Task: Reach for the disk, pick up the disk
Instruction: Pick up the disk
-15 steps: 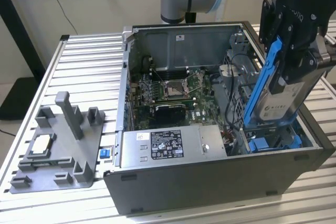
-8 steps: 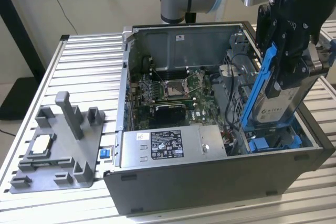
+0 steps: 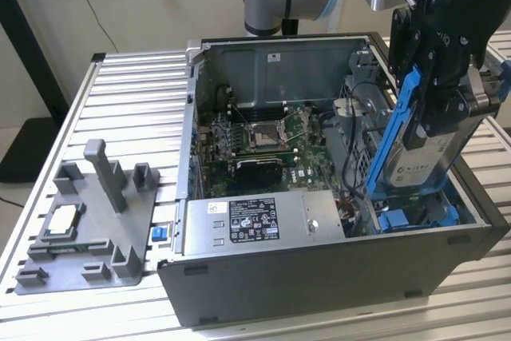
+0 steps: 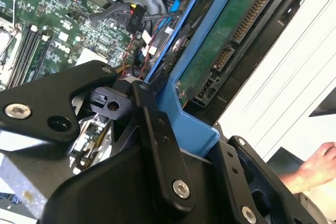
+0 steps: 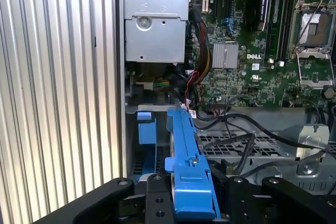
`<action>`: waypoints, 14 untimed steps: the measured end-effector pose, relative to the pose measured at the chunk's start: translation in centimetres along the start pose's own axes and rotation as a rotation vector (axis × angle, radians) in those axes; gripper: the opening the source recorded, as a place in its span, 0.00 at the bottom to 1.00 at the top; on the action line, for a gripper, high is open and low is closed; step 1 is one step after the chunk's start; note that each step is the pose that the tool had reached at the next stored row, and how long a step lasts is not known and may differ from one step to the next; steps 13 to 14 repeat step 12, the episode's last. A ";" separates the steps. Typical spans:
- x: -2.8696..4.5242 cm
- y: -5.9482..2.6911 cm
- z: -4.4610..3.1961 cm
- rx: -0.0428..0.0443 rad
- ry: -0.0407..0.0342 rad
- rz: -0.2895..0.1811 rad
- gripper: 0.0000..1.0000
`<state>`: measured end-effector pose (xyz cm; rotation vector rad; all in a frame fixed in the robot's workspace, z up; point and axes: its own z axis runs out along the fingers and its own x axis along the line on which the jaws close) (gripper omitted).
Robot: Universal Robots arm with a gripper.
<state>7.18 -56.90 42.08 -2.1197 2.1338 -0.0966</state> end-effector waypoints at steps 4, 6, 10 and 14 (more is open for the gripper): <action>0.00 -0.02 -0.12 0.0000 -0.0001 0.000 0.00; -0.01 -0.02 -0.18 0.0000 0.0000 0.000 0.00; 0.01 -0.02 -0.18 0.0000 0.0001 0.000 0.00; 0.01 -0.03 -0.18 0.0000 0.0000 0.000 0.00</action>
